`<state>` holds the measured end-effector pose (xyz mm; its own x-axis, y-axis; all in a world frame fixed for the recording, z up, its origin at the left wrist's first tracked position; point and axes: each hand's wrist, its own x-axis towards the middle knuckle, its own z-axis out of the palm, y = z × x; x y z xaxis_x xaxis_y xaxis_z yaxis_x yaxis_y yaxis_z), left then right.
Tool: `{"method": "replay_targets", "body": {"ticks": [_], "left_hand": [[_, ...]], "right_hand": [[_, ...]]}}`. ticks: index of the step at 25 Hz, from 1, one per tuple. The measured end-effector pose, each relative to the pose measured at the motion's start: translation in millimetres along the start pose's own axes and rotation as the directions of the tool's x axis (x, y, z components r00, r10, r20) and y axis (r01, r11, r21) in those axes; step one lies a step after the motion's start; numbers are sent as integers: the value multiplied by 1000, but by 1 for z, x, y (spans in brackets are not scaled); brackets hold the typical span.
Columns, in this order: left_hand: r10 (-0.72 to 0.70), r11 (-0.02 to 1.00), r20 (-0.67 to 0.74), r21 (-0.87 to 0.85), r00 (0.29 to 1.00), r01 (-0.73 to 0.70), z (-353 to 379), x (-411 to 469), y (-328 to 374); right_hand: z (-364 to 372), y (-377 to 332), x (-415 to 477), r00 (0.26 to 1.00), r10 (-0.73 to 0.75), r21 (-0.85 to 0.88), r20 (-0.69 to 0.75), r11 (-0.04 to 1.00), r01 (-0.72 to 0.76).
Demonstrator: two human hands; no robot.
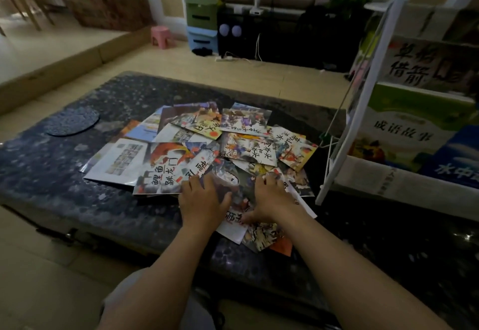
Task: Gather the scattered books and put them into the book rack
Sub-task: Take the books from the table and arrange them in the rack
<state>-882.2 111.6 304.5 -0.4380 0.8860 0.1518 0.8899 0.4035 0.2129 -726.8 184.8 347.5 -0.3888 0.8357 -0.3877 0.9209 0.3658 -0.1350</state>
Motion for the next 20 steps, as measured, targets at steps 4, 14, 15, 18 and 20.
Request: {"method": "replay_targets", "body": {"ticks": [4, 14, 15, 18, 20], "left_hand": [[-15, 1000, -42, -6, 999, 15, 0, 6, 7], [-120, 907, -78, -413, 990, 78, -35, 13, 13], [-119, 895, -66, -439, 991, 78, -39, 14, 13], [-72, 867, -49, -496, 996, 38, -53, 14, 19], [-26, 844, -63, -536, 998, -12, -70, 13, 33]], "right_hand": [[2, -3, 6, 1000, 26, 3, 6, 1000, -26], [-14, 12, -10, 975, 36, 328, -220, 944, 39], [-22, 16, -14, 968, 26, 384, -249, 921, 73], [-46, 29, -26, 954, -32, 438, -297, 884, 165], [-69, 39, -38, 932, -57, 421, -357, 881, 215]]}}
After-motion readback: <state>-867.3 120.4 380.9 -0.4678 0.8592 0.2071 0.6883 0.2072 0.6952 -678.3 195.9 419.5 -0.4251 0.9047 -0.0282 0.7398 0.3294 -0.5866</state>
